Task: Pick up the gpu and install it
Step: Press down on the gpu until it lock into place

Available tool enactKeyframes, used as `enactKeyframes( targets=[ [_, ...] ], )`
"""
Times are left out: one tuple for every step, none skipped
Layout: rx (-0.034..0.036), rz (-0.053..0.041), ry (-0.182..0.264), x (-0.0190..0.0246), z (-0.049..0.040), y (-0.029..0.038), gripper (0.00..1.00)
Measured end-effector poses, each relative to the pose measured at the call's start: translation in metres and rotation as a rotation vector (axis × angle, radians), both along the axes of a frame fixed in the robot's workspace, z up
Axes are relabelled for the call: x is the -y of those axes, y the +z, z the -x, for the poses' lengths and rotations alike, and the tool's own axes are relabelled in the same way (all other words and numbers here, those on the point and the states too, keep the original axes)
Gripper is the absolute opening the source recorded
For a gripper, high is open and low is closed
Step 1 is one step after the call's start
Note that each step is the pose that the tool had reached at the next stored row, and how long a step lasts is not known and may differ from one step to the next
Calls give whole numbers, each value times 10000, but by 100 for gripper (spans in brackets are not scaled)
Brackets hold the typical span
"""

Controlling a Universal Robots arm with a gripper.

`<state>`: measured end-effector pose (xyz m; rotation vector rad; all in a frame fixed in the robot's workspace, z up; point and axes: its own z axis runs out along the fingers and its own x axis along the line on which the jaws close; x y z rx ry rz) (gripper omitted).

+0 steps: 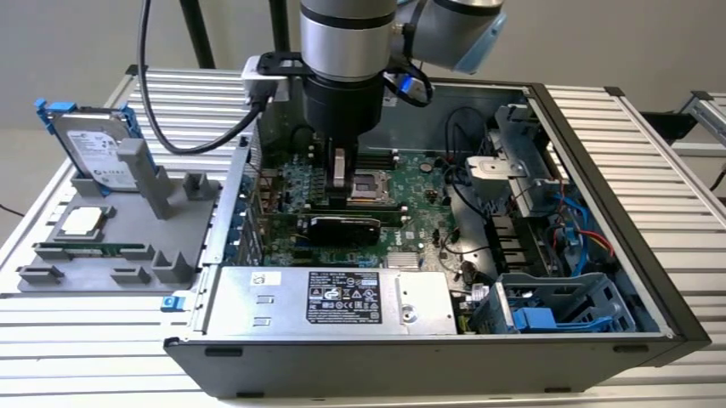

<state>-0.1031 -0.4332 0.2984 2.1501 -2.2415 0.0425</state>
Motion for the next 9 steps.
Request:
enactKeyframes(
  targets=[
    [1,-1,0,0,0,3,0],
    [0,0,0,0,0,7,0],
    [0,0,0,0,0,11,0],
    [0,0,0,0,0,15,0],
    [0,0,0,0,0,18,0],
    [1,0,0,0,0,22,0],
    [0,0,0,0,0,26,0],
    [0,1,0,0,0,30,0],
    [0,0,0,0,0,33,0]
  ],
)
